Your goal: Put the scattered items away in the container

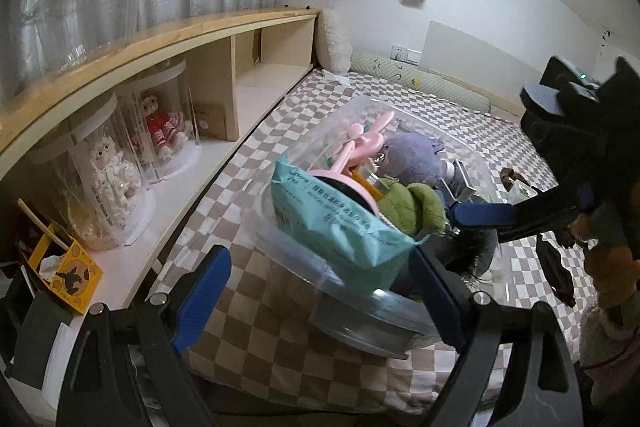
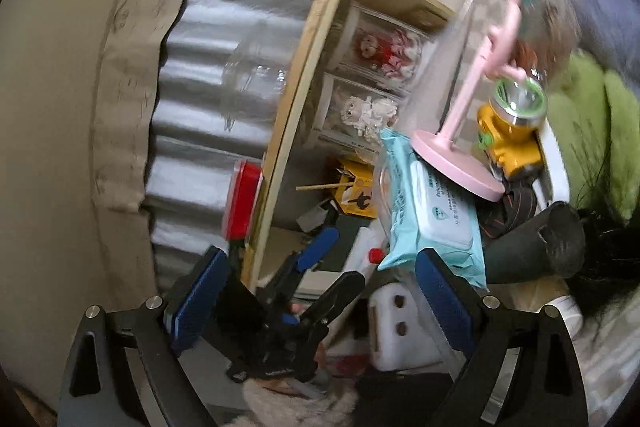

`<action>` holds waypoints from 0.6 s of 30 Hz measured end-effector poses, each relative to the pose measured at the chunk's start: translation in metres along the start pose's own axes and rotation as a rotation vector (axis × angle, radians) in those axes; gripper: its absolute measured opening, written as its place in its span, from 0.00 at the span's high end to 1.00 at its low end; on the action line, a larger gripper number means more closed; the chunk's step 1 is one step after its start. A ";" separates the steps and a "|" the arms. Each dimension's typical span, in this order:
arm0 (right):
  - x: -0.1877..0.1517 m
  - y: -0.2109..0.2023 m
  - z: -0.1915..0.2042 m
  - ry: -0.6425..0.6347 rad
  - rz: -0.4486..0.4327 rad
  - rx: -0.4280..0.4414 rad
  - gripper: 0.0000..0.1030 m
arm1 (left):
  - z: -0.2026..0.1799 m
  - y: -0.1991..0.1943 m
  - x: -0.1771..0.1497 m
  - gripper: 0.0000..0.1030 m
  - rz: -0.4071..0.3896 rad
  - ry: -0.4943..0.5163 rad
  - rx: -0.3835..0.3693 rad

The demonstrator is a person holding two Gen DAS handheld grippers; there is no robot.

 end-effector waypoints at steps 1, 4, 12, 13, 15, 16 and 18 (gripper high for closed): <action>-0.003 -0.001 0.004 -0.030 -0.015 -0.015 0.08 | -0.003 -0.003 0.002 0.12 -0.012 0.005 0.005; -0.010 -0.008 0.017 -0.143 -0.088 -0.085 0.00 | -0.011 -0.012 0.009 0.00 -0.051 0.016 0.015; -0.022 -0.031 0.033 -0.273 -0.173 -0.164 0.00 | -0.031 -0.036 0.030 0.00 -0.124 0.023 0.010; -0.024 -0.037 0.034 -0.286 -0.183 -0.168 0.00 | -0.034 -0.038 0.032 0.00 -0.131 0.022 0.010; -0.027 -0.047 0.037 -0.303 -0.208 -0.177 0.00 | -0.039 -0.044 0.037 0.00 -0.147 0.020 0.007; -0.028 -0.054 0.039 -0.313 -0.226 -0.184 0.00 | -0.043 -0.048 0.041 0.00 -0.156 0.020 0.006; -0.032 -0.068 0.042 -0.335 -0.261 -0.197 0.00 | -0.051 -0.055 0.047 0.00 -0.176 0.025 0.008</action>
Point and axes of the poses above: each gripper's, at about its wrist camera, not at the fingertips, and y roughly the way its jaws point, z to its left, x to its top, the point moved 7 cm from there along y, roughly the way its jaws point, and after that the axes turned 12 degrees about y, right-handed, at the moved point
